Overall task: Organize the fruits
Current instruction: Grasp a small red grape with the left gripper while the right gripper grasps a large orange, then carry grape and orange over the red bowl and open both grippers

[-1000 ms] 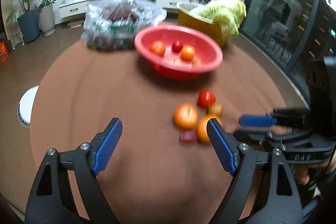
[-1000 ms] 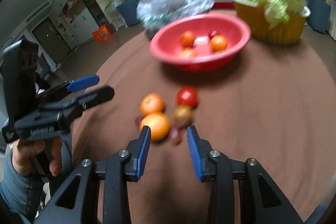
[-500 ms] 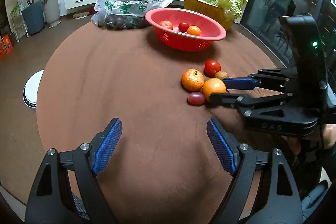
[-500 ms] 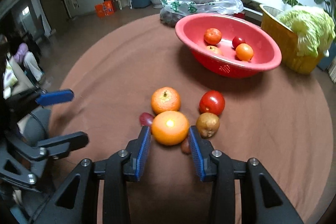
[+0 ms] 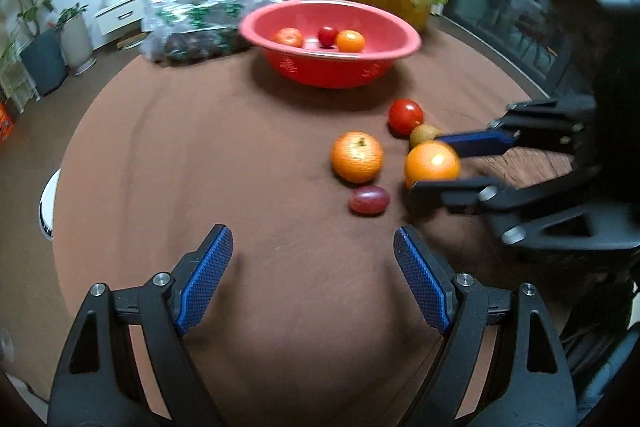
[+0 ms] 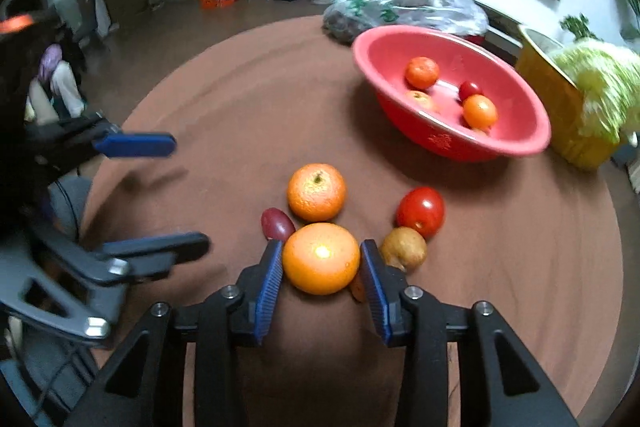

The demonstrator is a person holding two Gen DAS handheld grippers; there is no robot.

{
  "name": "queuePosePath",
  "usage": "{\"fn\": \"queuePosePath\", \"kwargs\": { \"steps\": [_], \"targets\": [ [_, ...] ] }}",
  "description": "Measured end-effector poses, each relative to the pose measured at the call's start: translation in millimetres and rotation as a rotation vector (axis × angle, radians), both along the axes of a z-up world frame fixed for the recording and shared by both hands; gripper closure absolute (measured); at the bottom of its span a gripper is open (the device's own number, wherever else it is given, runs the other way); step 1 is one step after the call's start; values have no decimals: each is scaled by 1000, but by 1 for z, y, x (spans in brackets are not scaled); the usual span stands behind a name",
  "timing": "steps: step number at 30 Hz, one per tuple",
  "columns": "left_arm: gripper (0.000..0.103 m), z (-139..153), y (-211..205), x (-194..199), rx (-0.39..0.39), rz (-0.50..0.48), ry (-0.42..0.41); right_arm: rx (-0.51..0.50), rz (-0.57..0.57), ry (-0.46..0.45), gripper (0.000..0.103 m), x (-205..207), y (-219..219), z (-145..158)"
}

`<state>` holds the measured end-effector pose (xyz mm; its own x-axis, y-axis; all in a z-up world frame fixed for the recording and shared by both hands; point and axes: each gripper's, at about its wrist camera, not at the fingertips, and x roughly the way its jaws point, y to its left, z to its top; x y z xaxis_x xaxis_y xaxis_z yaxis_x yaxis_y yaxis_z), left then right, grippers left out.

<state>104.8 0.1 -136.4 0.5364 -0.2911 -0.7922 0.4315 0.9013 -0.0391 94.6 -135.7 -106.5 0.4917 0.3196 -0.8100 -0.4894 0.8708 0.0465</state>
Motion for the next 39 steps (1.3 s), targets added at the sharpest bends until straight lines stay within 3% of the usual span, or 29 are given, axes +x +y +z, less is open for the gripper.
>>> {"fn": "queuePosePath", "kwargs": {
  "steps": [6,7,8,11,15,19,30,34,39],
  "targets": [
    [21,-10,-26,17,7,-44,10,146,-114,4,61,-14,-44,16],
    [25,-11,-30,19,12,-45,10,152,-128,6,61,-15,-49,16],
    [37,-12,-34,20,16,-52,13,161,-148,12,61,-16,-57,14],
    [60,-17,-43,23,28,-63,34,186,-186,25,61,-14,-70,11],
    [63,-21,-48,26,37,-55,34,209,-207,26,61,-15,-79,10],
    [79,-21,-48,29,36,-51,34,223,-202,24,61,-16,-80,9],
    [80,-17,-43,20,14,-53,38,251,-226,18,61,-17,-91,11],
    [80,-1,-34,18,-21,-50,28,245,-229,8,61,-10,-94,15],
    [80,32,-22,43,-47,-6,-34,266,-237,-19,61,18,-105,33]
  ]
}}
